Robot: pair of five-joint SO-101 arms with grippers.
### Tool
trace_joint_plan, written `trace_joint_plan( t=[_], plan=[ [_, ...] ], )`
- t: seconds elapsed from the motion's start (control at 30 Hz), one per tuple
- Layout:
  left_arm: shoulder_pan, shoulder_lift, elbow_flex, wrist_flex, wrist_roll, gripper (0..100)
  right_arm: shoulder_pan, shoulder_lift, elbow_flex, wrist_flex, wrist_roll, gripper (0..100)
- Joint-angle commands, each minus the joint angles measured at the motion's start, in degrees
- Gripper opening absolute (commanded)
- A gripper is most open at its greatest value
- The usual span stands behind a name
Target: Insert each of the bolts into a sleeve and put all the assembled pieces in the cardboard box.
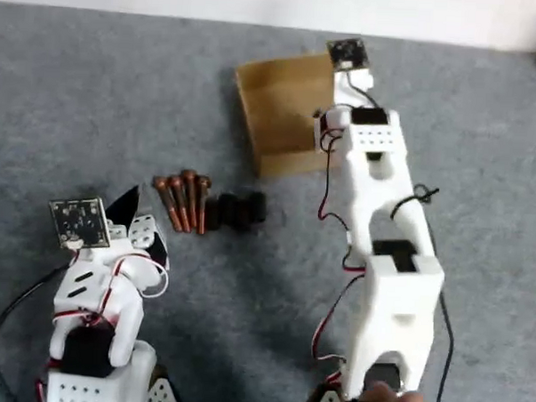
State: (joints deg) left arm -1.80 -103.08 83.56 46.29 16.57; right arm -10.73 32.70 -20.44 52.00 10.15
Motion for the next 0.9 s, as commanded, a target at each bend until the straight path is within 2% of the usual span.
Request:
trace_joint_plan(
  t=[0.0,0.27,0.47,0.57,0.77,0.87],
  plan=[
    [-0.48,-0.48,-0.04,-1.41,-0.35,1,-0.4,5.05,-10.15,1.8,1.14,0.5],
    [-0.48,-0.48,-0.04,-1.41,-0.35,1,-0.4,17.19,-33.19,16.4,1.14,3.3],
    [-0.57,-0.48,-0.04,-1.41,-0.35,1,-0.22,21.41,-48.31,29.58,1.14,28.6],
    [-0.66,-0.48,0.04,-2.11,-0.35,1,-0.22,21.76,-55.25,35.74,1.14,35.9],
    [-0.66,-0.4,2.33,-5.71,-1.58,1,-0.4,21.67,-74.24,48.84,0.79,36.4],
    [-0.57,-0.4,2.33,-5.71,-3.43,1,0.84,21.23,-82.68,49.27,0.79,36.4]
  ],
)
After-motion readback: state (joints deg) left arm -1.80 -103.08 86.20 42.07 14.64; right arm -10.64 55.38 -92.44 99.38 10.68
